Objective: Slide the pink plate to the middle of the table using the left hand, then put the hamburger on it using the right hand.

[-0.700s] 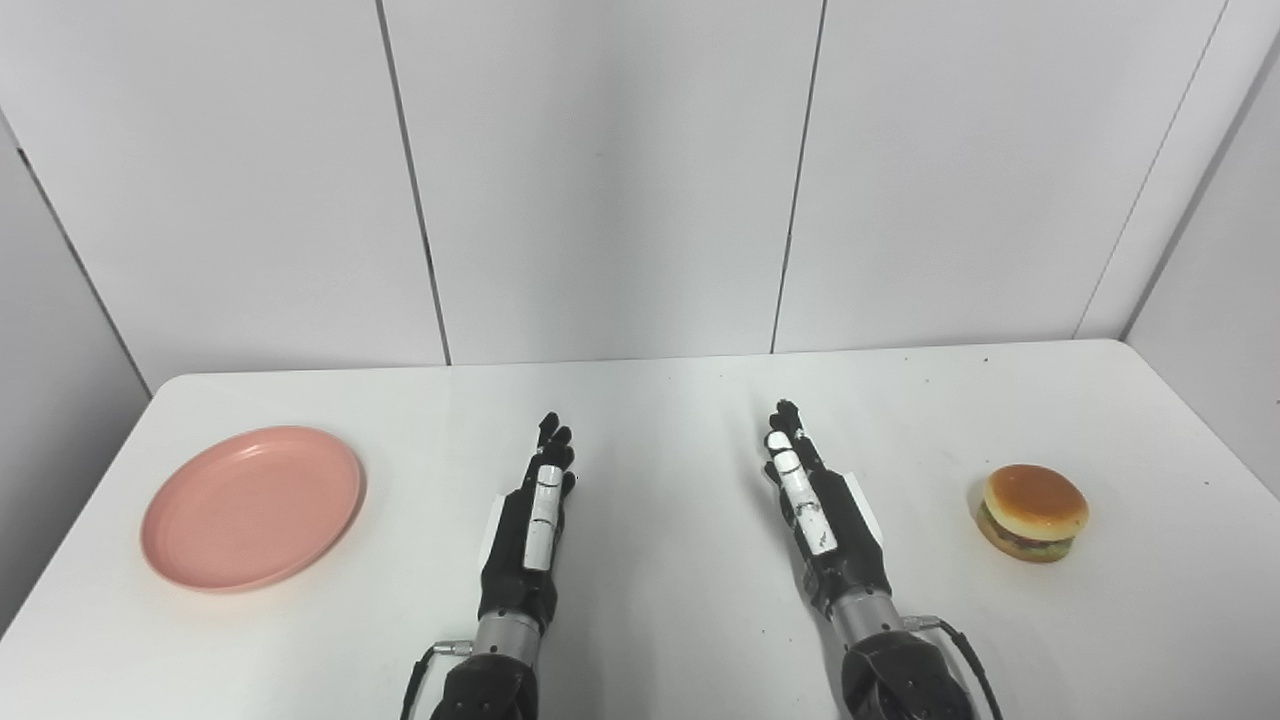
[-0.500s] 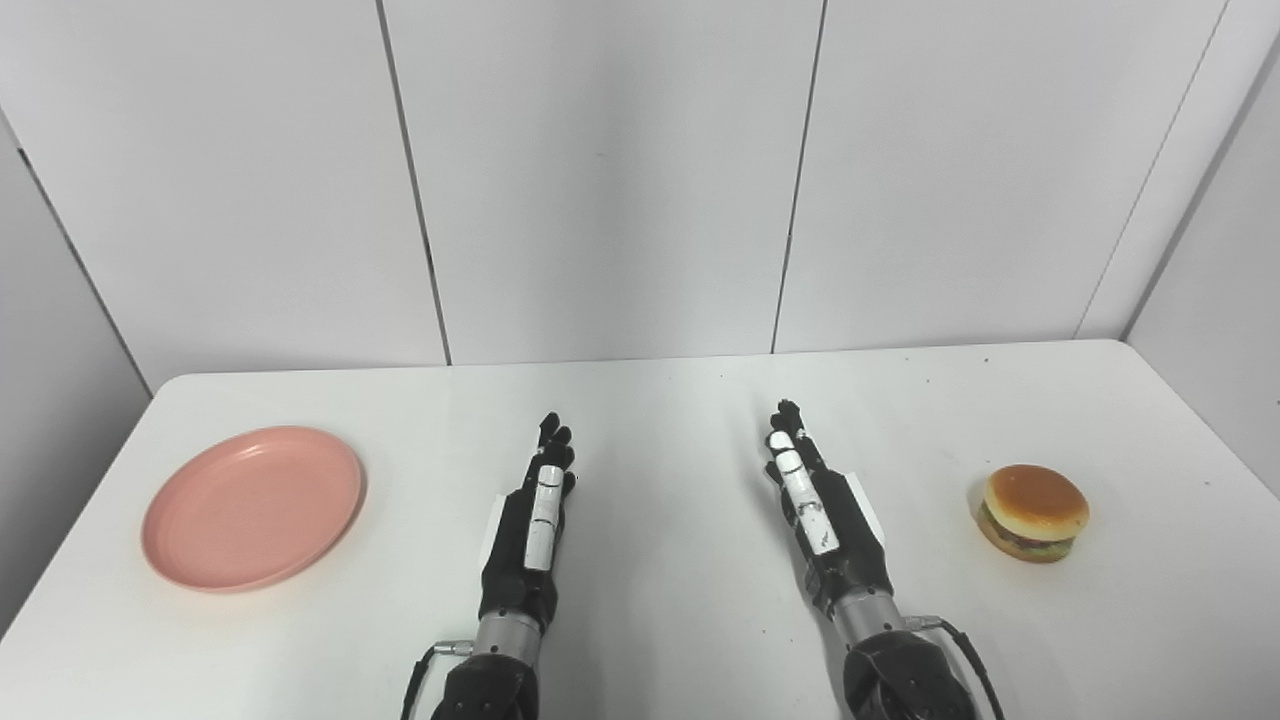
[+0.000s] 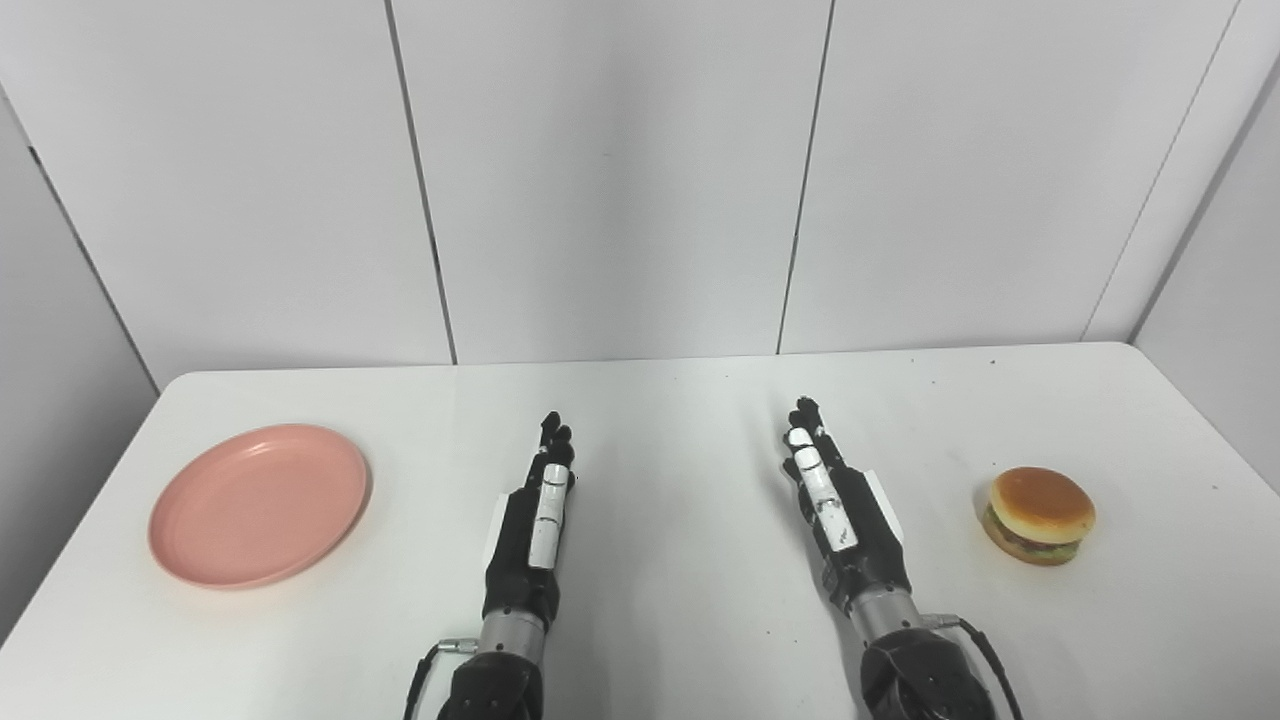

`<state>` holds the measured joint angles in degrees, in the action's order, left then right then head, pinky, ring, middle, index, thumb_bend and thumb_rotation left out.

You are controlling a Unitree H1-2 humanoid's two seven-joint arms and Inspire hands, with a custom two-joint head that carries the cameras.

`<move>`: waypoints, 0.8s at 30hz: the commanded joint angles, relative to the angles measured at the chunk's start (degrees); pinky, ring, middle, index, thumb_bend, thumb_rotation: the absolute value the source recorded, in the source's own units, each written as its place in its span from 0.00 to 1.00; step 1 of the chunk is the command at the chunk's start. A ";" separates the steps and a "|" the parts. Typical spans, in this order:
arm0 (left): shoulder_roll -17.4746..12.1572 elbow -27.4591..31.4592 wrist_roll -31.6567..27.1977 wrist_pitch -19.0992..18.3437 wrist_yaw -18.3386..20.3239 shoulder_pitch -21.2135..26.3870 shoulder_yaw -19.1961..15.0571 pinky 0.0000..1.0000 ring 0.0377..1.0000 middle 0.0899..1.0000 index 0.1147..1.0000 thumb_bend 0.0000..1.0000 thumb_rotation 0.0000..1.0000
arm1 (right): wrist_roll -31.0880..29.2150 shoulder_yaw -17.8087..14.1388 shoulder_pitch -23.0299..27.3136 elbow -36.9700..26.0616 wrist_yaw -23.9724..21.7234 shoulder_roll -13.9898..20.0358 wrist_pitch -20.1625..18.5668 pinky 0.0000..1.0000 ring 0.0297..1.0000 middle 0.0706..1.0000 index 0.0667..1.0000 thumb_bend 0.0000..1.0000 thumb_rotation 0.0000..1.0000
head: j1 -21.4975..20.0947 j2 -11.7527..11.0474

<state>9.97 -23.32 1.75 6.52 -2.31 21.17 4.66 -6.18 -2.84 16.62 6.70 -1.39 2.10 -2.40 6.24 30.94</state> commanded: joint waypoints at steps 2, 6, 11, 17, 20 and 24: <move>0.00 -2.25 0.57 -0.78 -0.59 -2.57 0.01 1.00 1.00 1.00 1.00 0.70 1.00 | -0.13 -0.16 1.46 -2.17 -0.15 0.05 0.62 1.00 1.00 1.00 1.00 0.62 0.86 | 0.22 0.00; 0.18 -3.16 0.41 0.00 -0.69 -2.32 -0.06 1.00 1.00 1.00 1.00 0.69 1.00 | -1.04 -0.60 1.52 -1.88 -0.32 -0.01 0.59 1.00 1.00 1.00 1.00 0.62 0.84 | 2.40 -0.67; 0.82 -6.27 0.20 4.02 -1.70 -1.28 -0.60 1.00 1.00 1.00 1.00 0.68 1.00 | -2.83 -1.51 1.92 1.64 -1.51 0.52 4.04 1.00 1.00 1.00 1.00 0.59 0.81 | 9.70 -2.88; 1.22 -2.80 0.45 4.66 -4.89 -0.21 -2.23 1.00 1.00 1.00 1.00 0.67 1.00 | -3.70 -2.63 1.88 3.54 -2.21 1.48 6.38 1.00 0.99 0.99 1.00 0.63 0.81 | 14.98 -5.06; -0.05 1.49 -0.15 2.75 -5.26 0.60 -3.87 1.00 1.00 0.99 1.00 0.70 1.00 | -3.74 -3.20 1.81 2.78 -1.28 0.89 5.98 1.00 0.97 0.97 0.98 0.61 0.80 | 16.46 -6.05; -2.64 8.15 -2.74 -1.46 -4.11 1.68 -6.95 1.00 0.99 0.98 0.98 0.75 1.00 | -2.66 -2.81 1.55 1.43 -0.57 0.56 5.65 1.00 0.96 0.95 0.96 0.58 0.82 | 18.11 -6.85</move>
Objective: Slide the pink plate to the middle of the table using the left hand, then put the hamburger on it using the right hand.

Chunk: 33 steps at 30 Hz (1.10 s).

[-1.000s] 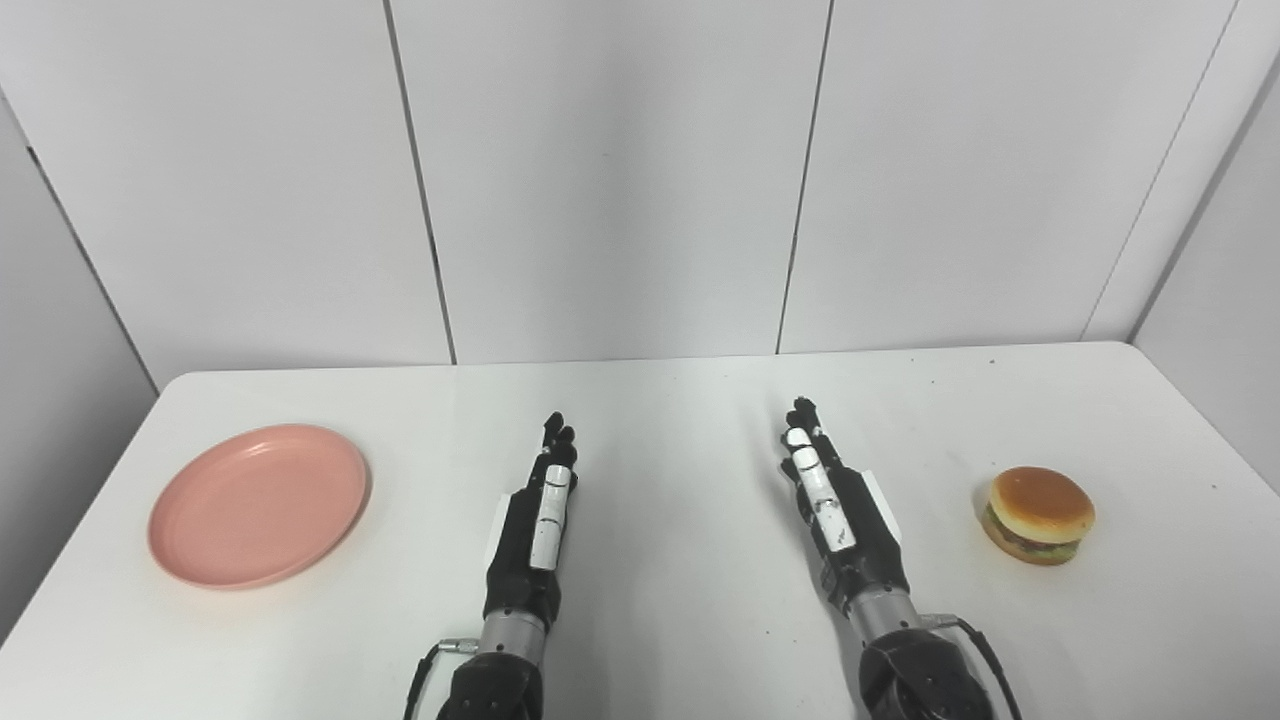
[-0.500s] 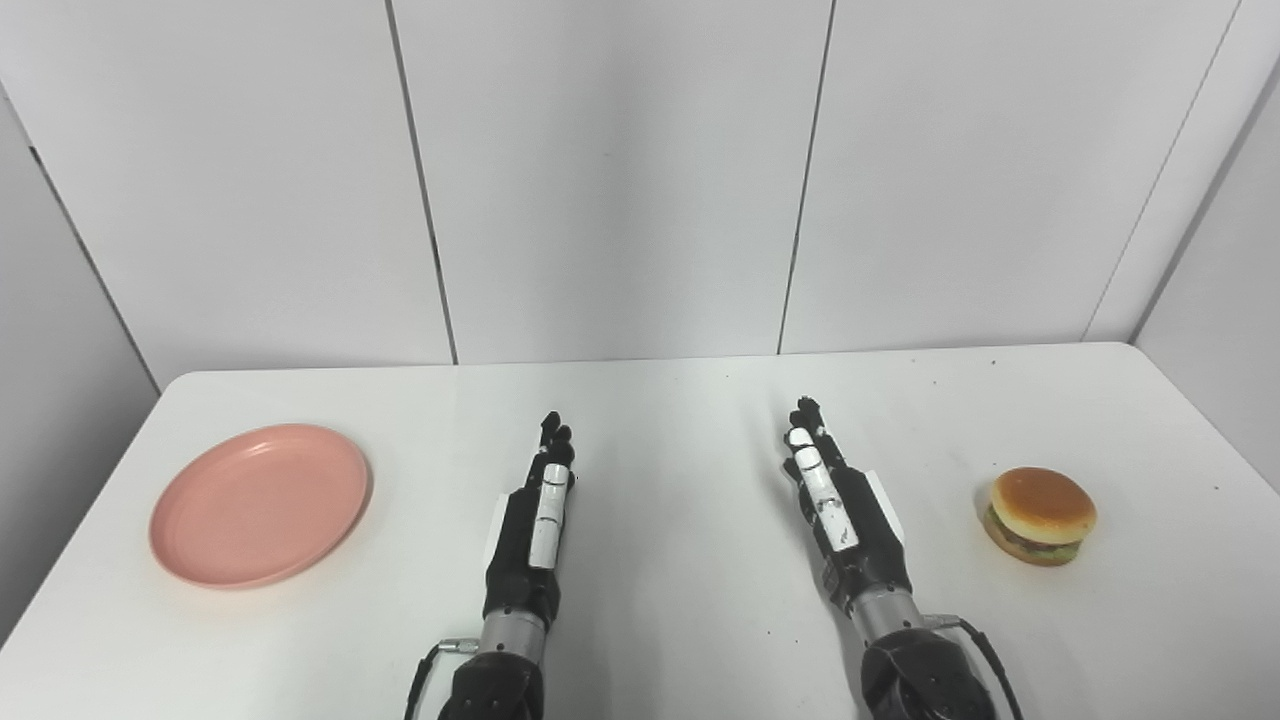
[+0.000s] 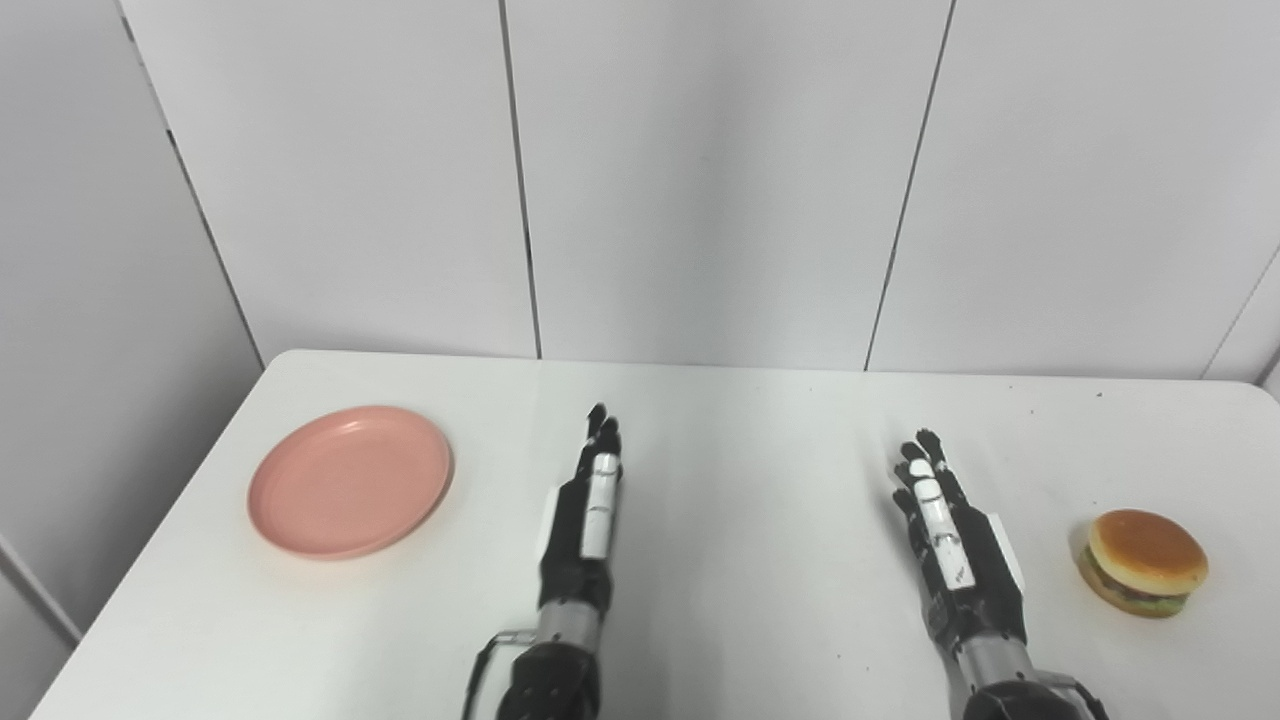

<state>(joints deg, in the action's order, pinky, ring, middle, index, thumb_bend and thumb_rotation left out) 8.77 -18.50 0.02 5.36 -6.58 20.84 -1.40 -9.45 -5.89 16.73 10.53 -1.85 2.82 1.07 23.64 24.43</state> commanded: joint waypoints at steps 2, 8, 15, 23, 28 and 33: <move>-2.47 5.43 -2.00 -1.66 0.77 2.25 -1.78 1.00 0.99 0.98 0.98 0.76 1.00 | 0.76 0.32 1.27 -2.95 0.19 -0.37 2.17 1.00 0.96 0.96 0.97 0.55 0.84 | 1.69 -0.64; -6.67 10.55 -3.71 -5.16 -0.92 4.28 -6.10 1.00 0.94 0.91 0.92 0.75 1.00 | 0.61 0.70 0.69 -4.77 -0.22 -0.49 1.01 1.00 0.97 0.97 0.96 0.51 0.86 | 2.79 -1.19; -12.04 11.98 -4.11 -7.72 -2.64 6.42 -10.91 1.00 0.88 0.84 0.83 0.81 1.00 | 0.38 0.70 0.33 -6.32 0.23 -0.76 -0.14 1.00 0.97 0.98 0.96 0.55 0.84 | 4.62 -2.08; -18.29 9.55 -5.61 -6.19 -3.56 7.72 -16.37 0.83 0.78 0.75 0.74 0.81 1.00 | -0.21 1.77 -0.14 -6.32 -2.77 0.44 2.92 1.00 1.00 1.00 1.00 0.44 0.89 | 5.52 -2.54; -21.74 6.62 -6.35 -5.60 -3.71 7.96 -18.77 0.73 0.73 0.71 0.70 0.82 1.00 | 0.81 2.09 -0.31 -7.50 -2.57 0.68 1.81 1.00 1.00 1.00 1.00 0.43 0.94 | 6.03 -2.79; -23.48 2.51 -7.74 -4.35 -3.80 8.43 -20.09 0.70 0.69 0.68 0.66 0.79 1.00 | -0.03 1.62 0.12 -6.66 -2.67 0.12 2.28 1.00 1.00 1.00 1.00 0.41 0.93 | 6.37 -3.44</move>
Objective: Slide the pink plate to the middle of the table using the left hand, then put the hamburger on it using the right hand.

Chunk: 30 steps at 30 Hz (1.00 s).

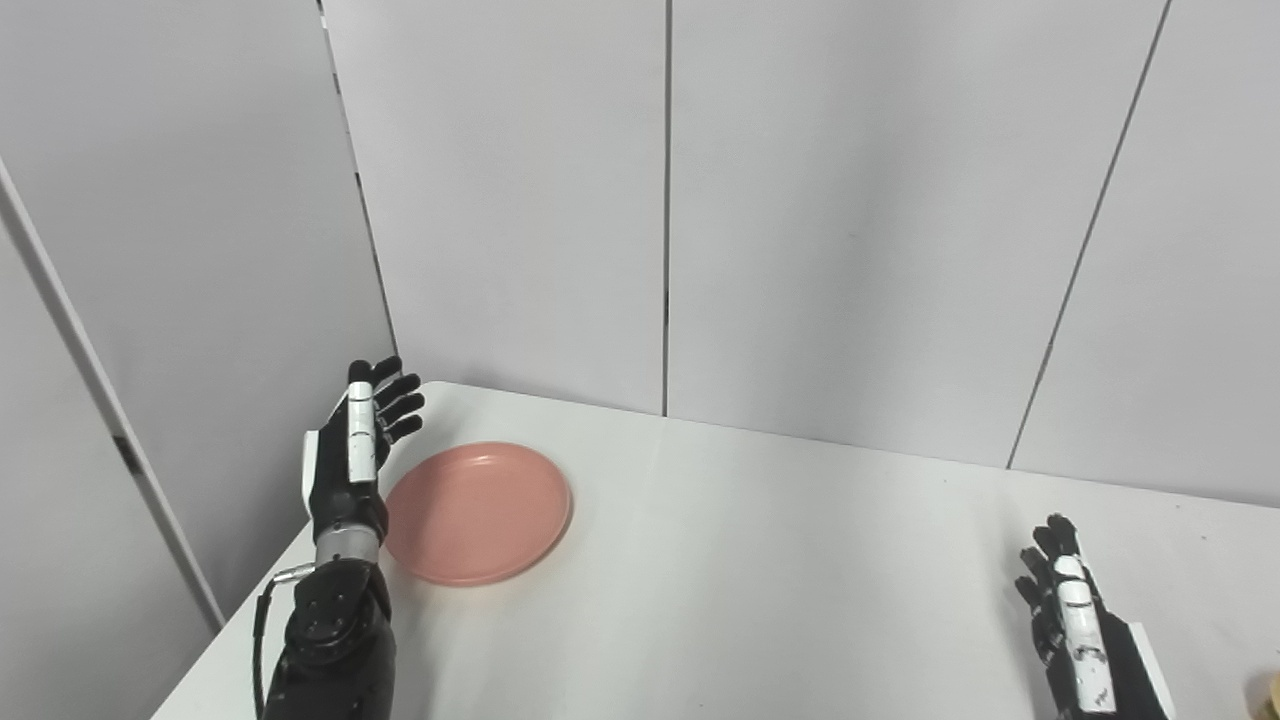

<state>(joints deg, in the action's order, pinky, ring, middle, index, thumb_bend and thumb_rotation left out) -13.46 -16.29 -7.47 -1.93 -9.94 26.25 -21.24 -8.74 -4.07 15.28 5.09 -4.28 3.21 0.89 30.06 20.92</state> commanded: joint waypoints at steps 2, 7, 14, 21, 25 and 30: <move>-1.47 -2.00 -0.07 4.28 -1.24 3.49 -0.57 0.70 0.68 0.66 0.65 0.79 1.00 | -1.26 -0.31 1.69 -0.88 -0.56 -0.40 2.86 1.00 1.00 1.00 1.00 0.40 0.92 | 0.19 -0.09; -3.55 -8.50 1.17 7.56 -1.69 4.68 -0.42 0.76 0.69 0.66 0.64 0.79 1.00 | -1.18 -0.18 1.73 -1.38 -0.57 0.08 1.66 1.00 1.00 1.00 1.00 0.42 0.91 | 1.10 -0.19; -5.25 -14.63 1.46 9.41 -1.89 5.30 0.45 0.84 0.73 0.69 0.66 0.80 1.00 | -1.35 -0.15 1.67 -1.77 -0.61 0.33 1.92 1.00 1.00 1.00 1.00 0.41 0.91 | 1.41 0.07; -4.47 -18.92 -0.30 10.85 -0.53 5.14 1.32 0.85 0.79 0.74 0.71 0.80 1.00 | -0.97 -0.12 1.30 -3.11 0.22 0.04 1.14 1.00 1.00 1.00 1.00 0.41 0.91 | 1.42 0.45; -4.03 -20.90 0.46 12.34 -1.23 5.14 2.28 0.92 0.81 0.74 0.72 0.80 1.00 | -0.37 0.23 1.13 -3.30 0.01 0.30 1.69 1.00 1.00 1.00 1.00 0.39 0.95 | 1.33 0.58; -3.57 -24.22 -0.87 14.92 0.49 5.69 2.95 0.94 0.82 0.76 0.75 0.78 1.00 | -0.09 0.28 1.03 -3.91 0.33 0.11 1.01 1.00 1.00 1.00 1.00 0.38 0.97 | 1.13 0.70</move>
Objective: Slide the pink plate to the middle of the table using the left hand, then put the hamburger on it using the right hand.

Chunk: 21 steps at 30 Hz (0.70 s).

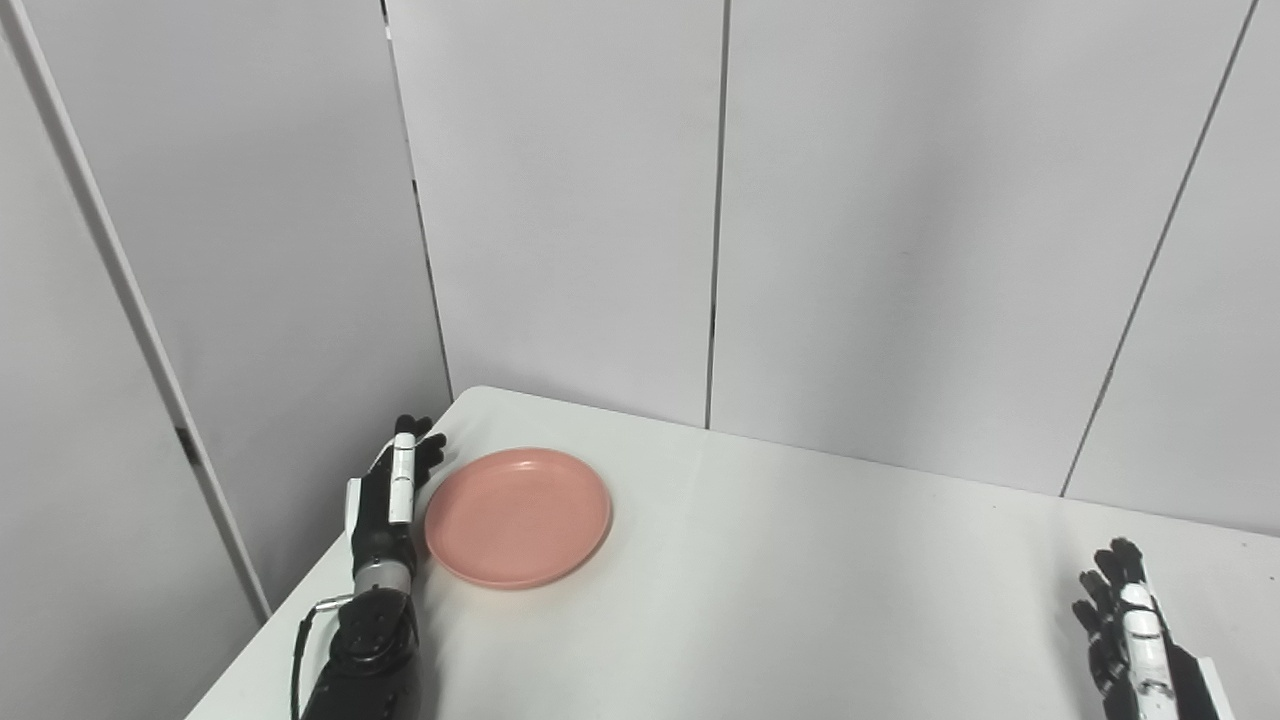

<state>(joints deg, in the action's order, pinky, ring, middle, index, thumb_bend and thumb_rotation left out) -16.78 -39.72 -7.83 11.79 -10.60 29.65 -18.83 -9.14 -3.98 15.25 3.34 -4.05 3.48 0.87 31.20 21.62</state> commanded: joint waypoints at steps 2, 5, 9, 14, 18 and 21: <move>0.01 -1.47 -0.76 1.75 1.57 2.35 0.81 0.94 0.81 0.76 0.75 0.79 1.00 | 0.64 0.30 0.86 -2.73 0.14 -0.08 0.62 1.00 1.00 1.00 1.00 0.38 0.98 | -0.37 0.34; 0.56 -1.60 -1.36 1.79 1.90 2.27 1.09 0.94 0.81 0.76 0.75 0.79 1.00 | 0.71 0.33 0.74 -2.94 -0.11 0.05 0.64 1.00 1.00 1.00 1.00 0.39 0.98 | -0.37 0.34; 1.60 -1.76 -2.92 1.59 3.46 2.55 1.54 0.87 0.80 0.76 0.75 0.80 1.00 | 0.50 0.27 0.54 -4.67 0.32 -0.23 -1.65 1.00 1.00 1.00 1.00 0.39 0.95 | -0.60 0.92; 2.78 -1.12 -4.77 0.79 5.17 2.76 2.02 0.87 0.80 0.76 0.74 0.83 1.00 | 0.54 0.29 0.57 -5.00 0.77 -0.62 -1.95 1.00 1.00 1.00 1.00 0.37 0.94 | -0.82 1.00; 4.49 0.38 -6.62 -0.19 6.03 2.81 1.85 0.88 0.80 0.75 0.72 0.84 1.00 | 0.21 0.20 0.64 -5.20 0.98 -1.08 -1.86 1.00 1.00 1.00 1.00 0.36 0.93 | -1.20 1.08; 5.59 0.30 -8.93 0.06 7.80 2.98 1.23 0.82 0.79 0.75 0.73 0.85 1.00 | 0.14 0.30 0.66 -5.32 0.80 -0.99 -2.09 1.00 1.00 1.00 1.00 0.35 0.94 | -1.36 1.15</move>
<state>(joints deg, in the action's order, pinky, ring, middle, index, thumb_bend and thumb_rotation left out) -11.23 -39.13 -14.91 12.63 -3.99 31.54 -17.14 -8.57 -3.72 14.62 0.38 -3.06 2.56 -1.39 29.97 22.68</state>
